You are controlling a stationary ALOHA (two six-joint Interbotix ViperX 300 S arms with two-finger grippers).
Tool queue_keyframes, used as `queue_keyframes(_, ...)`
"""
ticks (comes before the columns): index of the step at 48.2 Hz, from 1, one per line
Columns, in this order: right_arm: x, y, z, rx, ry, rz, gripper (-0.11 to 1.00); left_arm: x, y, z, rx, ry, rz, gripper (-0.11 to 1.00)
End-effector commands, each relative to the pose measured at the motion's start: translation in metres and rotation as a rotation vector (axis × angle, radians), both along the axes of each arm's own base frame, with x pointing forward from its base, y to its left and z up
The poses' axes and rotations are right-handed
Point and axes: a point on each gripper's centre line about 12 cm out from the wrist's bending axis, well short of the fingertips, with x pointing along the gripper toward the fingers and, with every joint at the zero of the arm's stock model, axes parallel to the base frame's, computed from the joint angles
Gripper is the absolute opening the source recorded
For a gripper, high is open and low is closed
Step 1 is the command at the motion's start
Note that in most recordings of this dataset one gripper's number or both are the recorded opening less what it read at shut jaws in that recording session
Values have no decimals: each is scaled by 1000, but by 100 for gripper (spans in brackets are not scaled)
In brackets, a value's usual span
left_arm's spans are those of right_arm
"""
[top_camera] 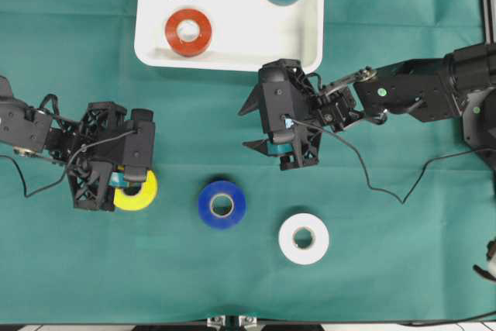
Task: Put the tape alternately from left to right into the white case.
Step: 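Lower the left gripper into the yellow tape roll's hole and close, then lift the yellow roll with the left gripper and set it in the tray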
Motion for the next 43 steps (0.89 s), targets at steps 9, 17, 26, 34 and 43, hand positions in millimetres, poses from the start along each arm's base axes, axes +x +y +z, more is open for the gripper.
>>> queue_keyframes(9, 6, 3, 19, 7, -54, 5, 70, 11, -4, 38, -29, -126, -9, -3)
queue_keyframes(17, 6, 2, 19, 7, -54, 3, 70, 12, -4, 58, -41, -188, -13, -3)
queue_keyframes(26, 6, 3, 19, 7, -56, 5, 70, 11, 3, 66, -16, -218, -33, -3)
queue_keyframes(34, 6, 3, 19, 7, -56, 5, 70, 17, 22, 67, 28, -231, -27, -3)
queue_keyframes(43, 6, 4, 19, 7, -56, 8, 70, 25, 53, 72, 105, -264, -16, -3)
